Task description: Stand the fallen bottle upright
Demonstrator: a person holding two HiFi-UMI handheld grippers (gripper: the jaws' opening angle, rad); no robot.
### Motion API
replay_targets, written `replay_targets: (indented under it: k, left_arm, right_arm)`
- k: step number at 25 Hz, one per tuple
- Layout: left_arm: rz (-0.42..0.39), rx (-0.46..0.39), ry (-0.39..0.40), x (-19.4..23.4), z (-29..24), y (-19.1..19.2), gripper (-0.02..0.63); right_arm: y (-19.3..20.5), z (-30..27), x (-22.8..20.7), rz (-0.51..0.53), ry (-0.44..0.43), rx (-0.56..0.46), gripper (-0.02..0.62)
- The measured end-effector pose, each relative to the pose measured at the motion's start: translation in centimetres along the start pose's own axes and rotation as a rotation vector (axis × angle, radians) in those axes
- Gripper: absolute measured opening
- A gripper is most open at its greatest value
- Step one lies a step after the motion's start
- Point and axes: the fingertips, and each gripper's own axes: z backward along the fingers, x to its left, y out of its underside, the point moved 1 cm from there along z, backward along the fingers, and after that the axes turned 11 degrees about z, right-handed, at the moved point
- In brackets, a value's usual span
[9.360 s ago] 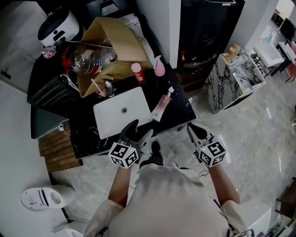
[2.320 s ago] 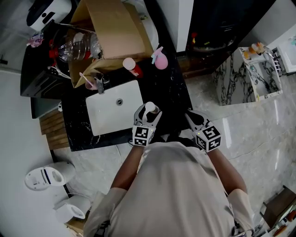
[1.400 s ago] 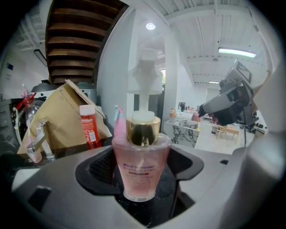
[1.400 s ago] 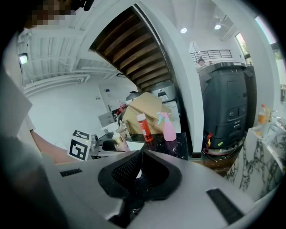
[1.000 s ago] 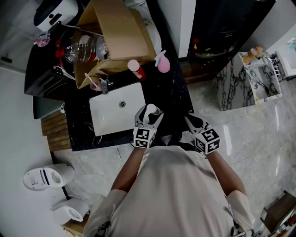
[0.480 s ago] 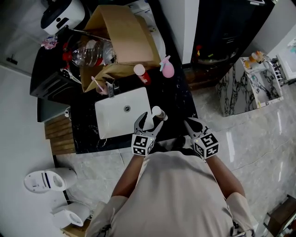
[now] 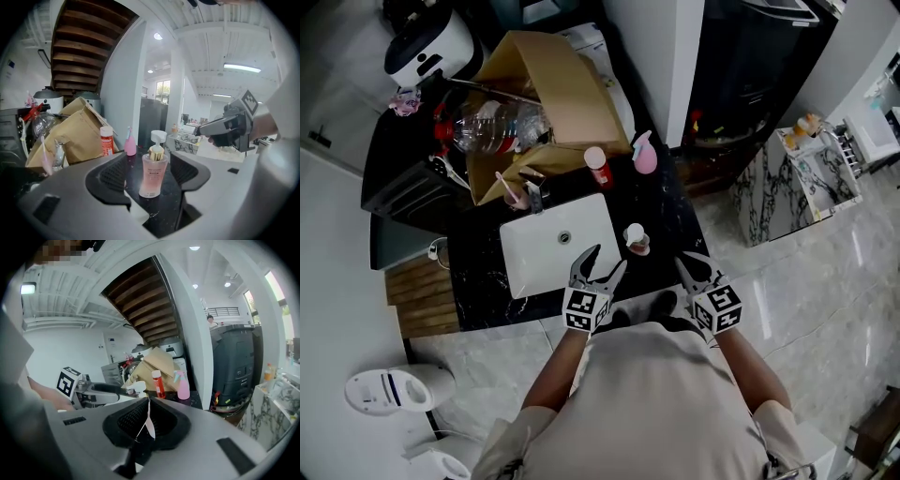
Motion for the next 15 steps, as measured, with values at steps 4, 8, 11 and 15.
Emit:
replay_targets:
  k: [4,8,11,15]
  left_arm:
    - [-0.005,0.017,0.039,0.6,1.4,-0.5,0.251]
    - [0.0,0.04,0.058,1.3,2.8,-0.5,0.225]
    - [-0.01,0.016,0.074,1.5,4.0,-1.7,0.188]
    - [-0.013,0.005,0.09,1.6,5.7,-2.8,0.128]
  right_arm:
    - [-1.2,0.4,1.7,0.026,0.04,-0.013,0.037]
    - [-2.2,1.0,3.1,0.056,0.066,-0.021,0.037]
    - [-3.1,1.5,4.0,0.069,0.076,-0.032,0.037]
    - [-4.5,2.2,4.9,0.085,0.095,-0.057,0.037]
